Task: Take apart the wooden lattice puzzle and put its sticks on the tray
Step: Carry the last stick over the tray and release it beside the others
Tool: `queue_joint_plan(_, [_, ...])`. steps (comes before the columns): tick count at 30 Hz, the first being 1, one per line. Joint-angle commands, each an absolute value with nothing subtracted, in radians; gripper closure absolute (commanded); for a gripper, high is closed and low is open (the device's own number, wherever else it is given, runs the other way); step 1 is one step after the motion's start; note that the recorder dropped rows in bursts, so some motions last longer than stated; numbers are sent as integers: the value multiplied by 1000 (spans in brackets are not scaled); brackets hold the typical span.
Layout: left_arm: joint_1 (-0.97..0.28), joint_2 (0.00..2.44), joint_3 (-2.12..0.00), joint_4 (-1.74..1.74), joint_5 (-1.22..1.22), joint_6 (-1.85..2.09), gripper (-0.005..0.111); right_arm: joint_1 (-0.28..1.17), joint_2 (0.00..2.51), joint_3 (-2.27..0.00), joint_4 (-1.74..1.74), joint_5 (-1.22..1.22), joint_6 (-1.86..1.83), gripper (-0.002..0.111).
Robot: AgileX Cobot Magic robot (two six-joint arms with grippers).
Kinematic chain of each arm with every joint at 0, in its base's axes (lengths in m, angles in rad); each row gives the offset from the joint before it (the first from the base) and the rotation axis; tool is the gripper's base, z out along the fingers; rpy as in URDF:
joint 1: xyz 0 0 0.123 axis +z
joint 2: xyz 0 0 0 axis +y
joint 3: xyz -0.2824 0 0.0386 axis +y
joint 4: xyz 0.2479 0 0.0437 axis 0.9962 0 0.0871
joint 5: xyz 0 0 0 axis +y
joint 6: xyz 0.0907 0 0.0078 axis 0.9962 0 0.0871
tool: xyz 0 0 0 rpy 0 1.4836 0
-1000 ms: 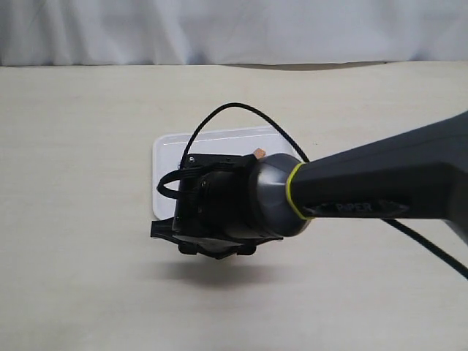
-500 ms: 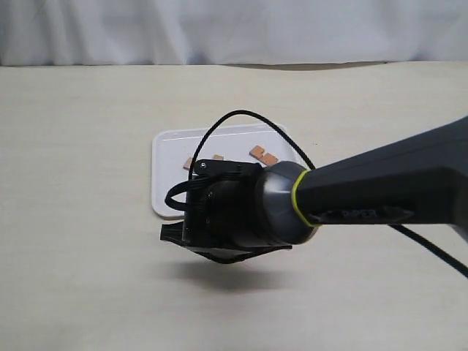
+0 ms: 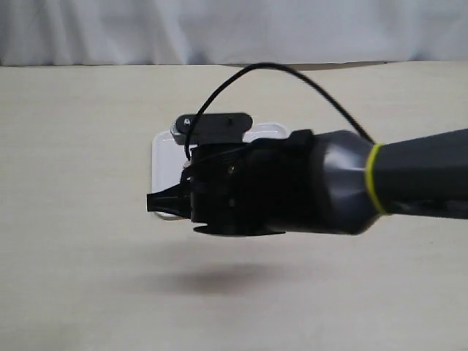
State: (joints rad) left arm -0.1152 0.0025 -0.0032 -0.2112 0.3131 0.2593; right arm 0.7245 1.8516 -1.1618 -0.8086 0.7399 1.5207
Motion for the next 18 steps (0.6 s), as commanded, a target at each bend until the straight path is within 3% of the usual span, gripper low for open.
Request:
queue_joint_plan(1, [-105,0,0,-213,304,265,107,734,1743,-1159,-862,730,1322,104])
queue_joint_plan(11, [-105,0,0,-213,304,265,107,714,1639,-1159,-737,901,683,104])
queue_joint_plan(18, [-105,0,0,-213,304,265,107,539,1640,-1155,-485,873,402,104])
